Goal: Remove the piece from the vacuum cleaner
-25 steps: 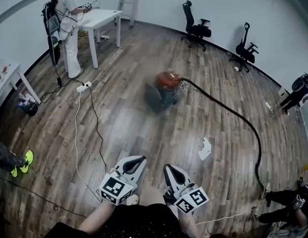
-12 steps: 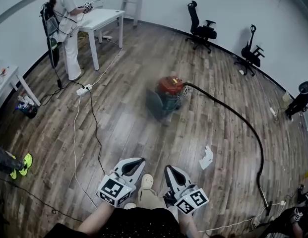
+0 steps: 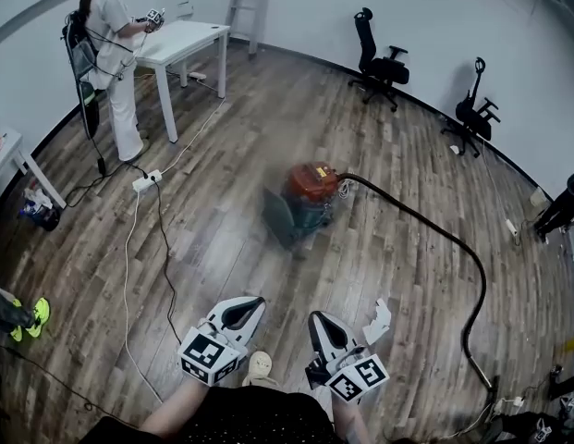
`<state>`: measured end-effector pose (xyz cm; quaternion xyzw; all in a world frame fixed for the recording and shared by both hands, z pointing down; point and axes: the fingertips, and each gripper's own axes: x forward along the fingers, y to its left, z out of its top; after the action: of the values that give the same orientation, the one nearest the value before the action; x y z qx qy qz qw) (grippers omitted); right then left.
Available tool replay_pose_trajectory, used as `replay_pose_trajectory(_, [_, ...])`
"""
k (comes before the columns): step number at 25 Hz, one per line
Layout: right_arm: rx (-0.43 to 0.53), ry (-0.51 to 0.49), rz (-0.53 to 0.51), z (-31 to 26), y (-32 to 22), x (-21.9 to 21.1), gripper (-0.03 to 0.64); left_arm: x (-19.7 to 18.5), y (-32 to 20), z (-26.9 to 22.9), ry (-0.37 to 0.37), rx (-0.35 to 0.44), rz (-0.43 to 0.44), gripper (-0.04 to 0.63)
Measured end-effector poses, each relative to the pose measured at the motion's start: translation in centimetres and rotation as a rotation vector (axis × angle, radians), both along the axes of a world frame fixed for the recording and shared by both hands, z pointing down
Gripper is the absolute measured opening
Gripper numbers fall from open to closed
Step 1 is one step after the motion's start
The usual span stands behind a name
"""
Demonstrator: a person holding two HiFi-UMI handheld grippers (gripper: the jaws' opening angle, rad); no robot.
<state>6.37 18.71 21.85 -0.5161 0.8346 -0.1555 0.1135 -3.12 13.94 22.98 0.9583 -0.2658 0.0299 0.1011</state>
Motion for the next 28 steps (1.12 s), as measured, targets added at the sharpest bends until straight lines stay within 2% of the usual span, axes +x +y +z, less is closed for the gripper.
replay_pose_trajectory(8, [-0.013, -0.01, -0.047, 1.0, -6.1, 3.5, 0.011, 2.6, -5.8, 0.5, -0.004, -0.003, -0.05, 0.009])
replay_pose_trajectory(17, [-0.041, -0.028, -0.114, 1.3, -10.5, 3.4, 0.012, 3.9, -10.0, 0.6, -0.004, -0.023, -0.069, 0.009])
replay_pose_trajectory(22, [-0.072, -0.036, -0.1, 2.6, -13.1, 3.6, 0.011, 4.2, -12.9, 1.5, -0.008, -0.037, -0.059, 0.009])
replay_pose_trajectory(28, [-0.087, -0.047, -0.052, 2.9, -19.2, 4.8, 0.011, 4.5, -19.2, 1.8, 0.002, -0.051, -0.034, 0.009])
